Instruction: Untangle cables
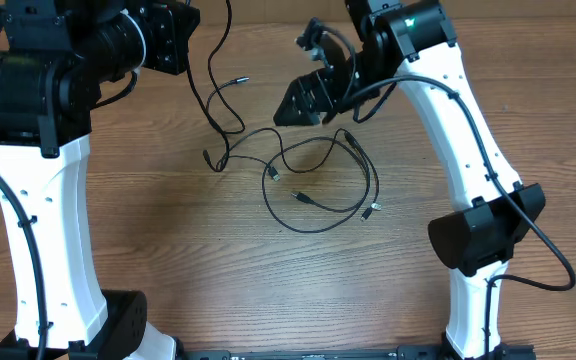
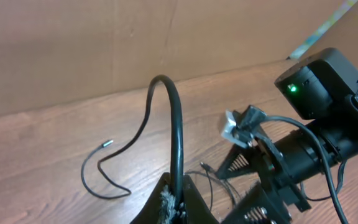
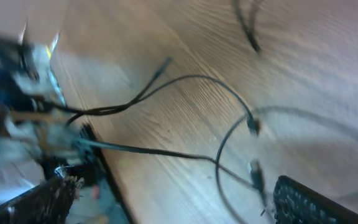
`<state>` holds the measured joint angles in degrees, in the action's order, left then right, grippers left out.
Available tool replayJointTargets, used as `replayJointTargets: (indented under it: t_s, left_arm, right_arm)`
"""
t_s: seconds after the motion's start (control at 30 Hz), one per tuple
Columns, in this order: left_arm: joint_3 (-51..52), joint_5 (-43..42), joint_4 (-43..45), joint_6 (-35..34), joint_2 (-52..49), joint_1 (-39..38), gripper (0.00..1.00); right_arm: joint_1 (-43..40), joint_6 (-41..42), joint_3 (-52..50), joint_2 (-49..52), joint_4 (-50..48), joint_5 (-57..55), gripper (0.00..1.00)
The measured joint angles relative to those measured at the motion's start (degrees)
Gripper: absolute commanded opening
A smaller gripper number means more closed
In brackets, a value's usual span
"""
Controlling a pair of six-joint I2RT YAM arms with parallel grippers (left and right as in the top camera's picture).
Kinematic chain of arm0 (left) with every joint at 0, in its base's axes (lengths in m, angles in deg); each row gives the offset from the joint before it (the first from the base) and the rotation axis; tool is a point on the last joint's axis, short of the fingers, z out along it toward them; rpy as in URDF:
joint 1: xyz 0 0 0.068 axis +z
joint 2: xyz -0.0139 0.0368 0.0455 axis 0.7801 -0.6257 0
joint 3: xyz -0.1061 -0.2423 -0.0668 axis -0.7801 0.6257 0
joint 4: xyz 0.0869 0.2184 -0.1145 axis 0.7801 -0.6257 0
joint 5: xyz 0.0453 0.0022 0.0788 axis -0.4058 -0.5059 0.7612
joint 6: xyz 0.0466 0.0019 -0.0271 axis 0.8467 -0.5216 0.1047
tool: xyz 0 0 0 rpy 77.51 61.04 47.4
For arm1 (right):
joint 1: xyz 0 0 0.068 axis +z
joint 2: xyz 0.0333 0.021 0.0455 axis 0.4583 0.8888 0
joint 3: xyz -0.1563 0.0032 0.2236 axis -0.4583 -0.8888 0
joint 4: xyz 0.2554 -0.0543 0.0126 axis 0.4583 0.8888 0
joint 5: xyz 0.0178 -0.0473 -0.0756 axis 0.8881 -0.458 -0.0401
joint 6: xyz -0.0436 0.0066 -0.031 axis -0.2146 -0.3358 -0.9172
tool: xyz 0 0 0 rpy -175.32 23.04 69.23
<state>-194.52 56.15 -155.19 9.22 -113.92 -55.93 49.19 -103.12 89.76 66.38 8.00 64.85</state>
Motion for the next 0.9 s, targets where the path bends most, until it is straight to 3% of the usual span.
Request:
replayJointTargets:
  t_s: [0.13, 0.3, 0.47, 0.5, 0.63, 0.7, 0.9]
  left_arm:
    - [0.0, 0.04, -0.83, -0.26, 0.0, 0.0, 0.04]
    - [0.0, 0.2, -0.94, -0.44, 0.0, 0.0, 0.04]
    - [0.0, 0.22, 0.09, -0.87, 0.0, 0.0, 0.04]
    - [0.0, 0.22, 0.37, -1.22, 0.0, 0.0, 0.04]
    - [0.0, 0.22, 2.78, -4.55, 0.0, 1.14, 0.04]
    - [-0.02, 0.17, 3.37, -6.62, 0.0, 3.65, 0.04]
    - [-3.1, 0.42, 3.54, -9.97, 0.5, 18.18, 0.04]
  right_arm:
    - [3.3, -10.12, 0.0, 0.0, -2.03, 1.22, 1.0]
    - [7.04, -16.39, 0.0, 0.0, -2.32, 1.64, 0.88]
    - [9.77, -19.5, -1.57, 2.54, -2.43, 1.75, 0.38]
    - [9.99, -19.3, -2.05, 2.93, -2.54, 1.73, 0.35]
    - [9.88, -19.76, -4.55, 5.27, -2.03, 0.79, 0.07]
    - [9.18, -16.85, -4.76, 5.38, -2.03, -1.9, 0.04]
    - [-0.79, 11.21, -4.76, 5.38, -4.37, -27.19, 0.04]
